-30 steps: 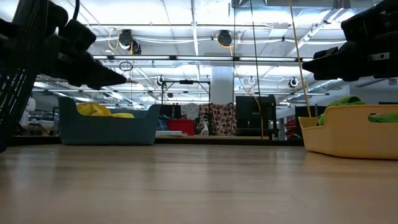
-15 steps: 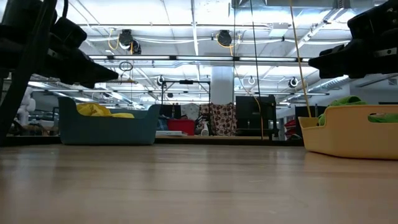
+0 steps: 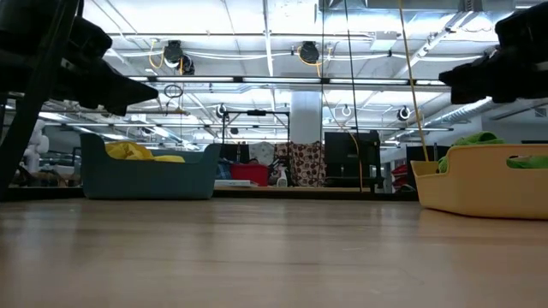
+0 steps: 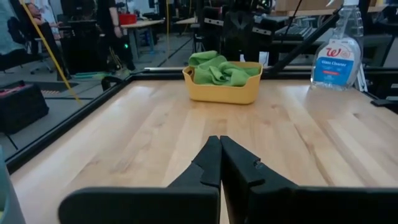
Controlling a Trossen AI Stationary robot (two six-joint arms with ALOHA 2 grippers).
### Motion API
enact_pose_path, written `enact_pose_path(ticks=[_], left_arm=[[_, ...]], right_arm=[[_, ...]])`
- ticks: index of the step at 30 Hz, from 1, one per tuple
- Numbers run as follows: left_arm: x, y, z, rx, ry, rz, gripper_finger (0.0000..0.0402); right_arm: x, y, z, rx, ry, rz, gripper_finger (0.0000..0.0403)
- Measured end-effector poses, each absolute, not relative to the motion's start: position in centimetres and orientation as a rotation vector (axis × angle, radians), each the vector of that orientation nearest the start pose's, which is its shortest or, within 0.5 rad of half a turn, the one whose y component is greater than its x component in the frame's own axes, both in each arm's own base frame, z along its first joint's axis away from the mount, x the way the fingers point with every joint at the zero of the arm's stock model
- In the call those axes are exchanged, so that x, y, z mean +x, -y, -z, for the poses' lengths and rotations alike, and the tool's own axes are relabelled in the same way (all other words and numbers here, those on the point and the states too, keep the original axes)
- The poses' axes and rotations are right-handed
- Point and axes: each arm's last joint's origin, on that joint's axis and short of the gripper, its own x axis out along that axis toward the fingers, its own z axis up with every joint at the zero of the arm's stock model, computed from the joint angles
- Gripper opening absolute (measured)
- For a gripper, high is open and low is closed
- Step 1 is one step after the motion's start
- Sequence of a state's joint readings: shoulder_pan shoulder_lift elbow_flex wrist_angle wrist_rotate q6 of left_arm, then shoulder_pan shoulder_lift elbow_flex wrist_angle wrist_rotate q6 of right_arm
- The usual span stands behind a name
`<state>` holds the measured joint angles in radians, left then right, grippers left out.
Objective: Sort microfiber towel by color & place in baskets
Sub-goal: Return to home position
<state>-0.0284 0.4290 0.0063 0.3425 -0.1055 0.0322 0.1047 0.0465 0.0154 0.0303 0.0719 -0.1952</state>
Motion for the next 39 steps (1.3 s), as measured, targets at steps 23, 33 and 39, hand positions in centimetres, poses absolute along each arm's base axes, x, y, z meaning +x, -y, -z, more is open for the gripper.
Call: enact_pose_path(ticks=[23,33,39], left_arm=[[11.2,0.0,-15.9,0.037,-0.086,-0.075,0.0002],[10.7,0.1,-16.0,0.035,-0.075,-0.051,0.0002],[10.3,0.1,-16.0,0.034,-0.061,-0.025,0.0002]], right_arm=[[9.6,-0.9,-17.1,-0.26,0.047,-0.053,0.0],[9.6,-0.9,-17.1,-0.226,0.049,-0.05,0.0],[9.6,-0.9,-17.1,-0.226,0.046,-0.052,0.0]])
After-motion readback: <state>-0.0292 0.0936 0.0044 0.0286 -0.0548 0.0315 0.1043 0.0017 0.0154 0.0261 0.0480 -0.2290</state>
